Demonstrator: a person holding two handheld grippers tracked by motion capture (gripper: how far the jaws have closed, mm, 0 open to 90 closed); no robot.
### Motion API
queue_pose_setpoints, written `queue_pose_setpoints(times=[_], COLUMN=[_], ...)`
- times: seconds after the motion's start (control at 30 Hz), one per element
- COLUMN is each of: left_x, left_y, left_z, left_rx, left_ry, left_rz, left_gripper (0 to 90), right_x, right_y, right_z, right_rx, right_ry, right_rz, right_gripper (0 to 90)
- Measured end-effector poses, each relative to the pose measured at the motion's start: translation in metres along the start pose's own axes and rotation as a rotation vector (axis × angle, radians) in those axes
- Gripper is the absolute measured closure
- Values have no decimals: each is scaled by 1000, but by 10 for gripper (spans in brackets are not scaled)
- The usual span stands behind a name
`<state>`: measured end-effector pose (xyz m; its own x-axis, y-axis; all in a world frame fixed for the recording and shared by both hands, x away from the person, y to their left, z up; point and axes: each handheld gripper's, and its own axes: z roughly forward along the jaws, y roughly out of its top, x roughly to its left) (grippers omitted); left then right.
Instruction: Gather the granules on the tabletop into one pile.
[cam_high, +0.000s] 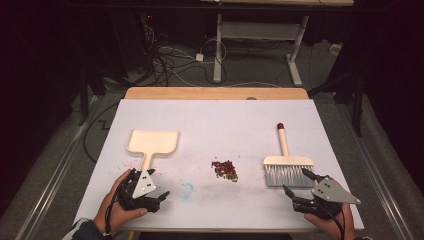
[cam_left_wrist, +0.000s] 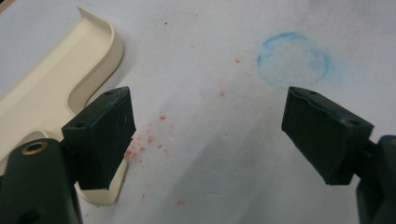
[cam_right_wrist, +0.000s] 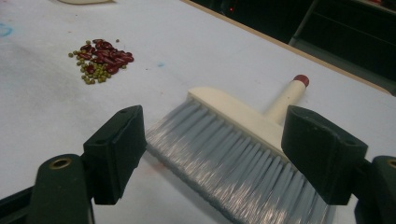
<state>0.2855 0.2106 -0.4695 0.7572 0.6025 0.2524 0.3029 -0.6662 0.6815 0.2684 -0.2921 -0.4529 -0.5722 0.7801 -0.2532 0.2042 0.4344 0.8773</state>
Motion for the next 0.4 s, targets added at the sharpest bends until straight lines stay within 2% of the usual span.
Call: queue_pose_setpoints(times=[0.4], left_x=[0], left_y=[-2], left_z=[-2], left_rx=[2], left_ry=[8], left_rz=[-7], left_gripper=[166], right_x=[1], right_y=[2], right_z=[3], right_rx=[-4], right_ry=[4], right_rz=[-5], right_gripper=[226])
